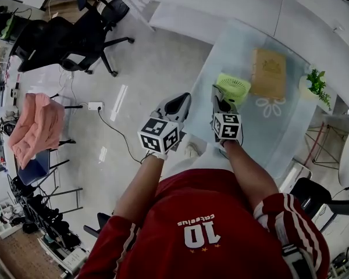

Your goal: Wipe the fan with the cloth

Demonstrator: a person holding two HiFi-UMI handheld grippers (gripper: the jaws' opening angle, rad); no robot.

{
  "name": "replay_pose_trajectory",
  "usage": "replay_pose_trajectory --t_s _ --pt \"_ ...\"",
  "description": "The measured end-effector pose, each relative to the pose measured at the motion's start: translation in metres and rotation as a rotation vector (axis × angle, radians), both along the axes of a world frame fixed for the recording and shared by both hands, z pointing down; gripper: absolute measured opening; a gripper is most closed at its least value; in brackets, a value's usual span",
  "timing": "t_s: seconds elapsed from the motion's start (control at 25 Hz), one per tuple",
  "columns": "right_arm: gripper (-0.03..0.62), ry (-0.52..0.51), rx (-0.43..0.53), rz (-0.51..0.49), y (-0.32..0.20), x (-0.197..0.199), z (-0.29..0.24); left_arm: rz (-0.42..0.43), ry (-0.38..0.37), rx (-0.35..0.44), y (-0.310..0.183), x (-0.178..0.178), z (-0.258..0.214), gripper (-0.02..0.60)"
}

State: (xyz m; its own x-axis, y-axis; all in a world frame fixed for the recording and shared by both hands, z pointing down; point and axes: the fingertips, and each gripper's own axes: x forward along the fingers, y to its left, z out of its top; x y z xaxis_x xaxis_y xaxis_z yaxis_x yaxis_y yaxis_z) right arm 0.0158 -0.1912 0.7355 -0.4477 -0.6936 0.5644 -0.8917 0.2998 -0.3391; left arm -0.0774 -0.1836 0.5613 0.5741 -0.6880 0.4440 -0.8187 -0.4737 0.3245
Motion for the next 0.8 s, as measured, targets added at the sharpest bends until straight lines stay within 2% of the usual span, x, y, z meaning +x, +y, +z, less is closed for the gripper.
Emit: replay_pose_trajectory --t_s 0.24,0.8 --pt "0.014 0.015 -0.024 0.001 -0.003 0.002 0.010 -0.020 -0.003 -0.007 -0.002 -0.007 0.003 -0.002" --pt "0.014 0.040 -0.046 0.006 0.000 0.017 0.016 -0.010 0.001 -0.013 -0.006 0.001 0.005 -0.002"
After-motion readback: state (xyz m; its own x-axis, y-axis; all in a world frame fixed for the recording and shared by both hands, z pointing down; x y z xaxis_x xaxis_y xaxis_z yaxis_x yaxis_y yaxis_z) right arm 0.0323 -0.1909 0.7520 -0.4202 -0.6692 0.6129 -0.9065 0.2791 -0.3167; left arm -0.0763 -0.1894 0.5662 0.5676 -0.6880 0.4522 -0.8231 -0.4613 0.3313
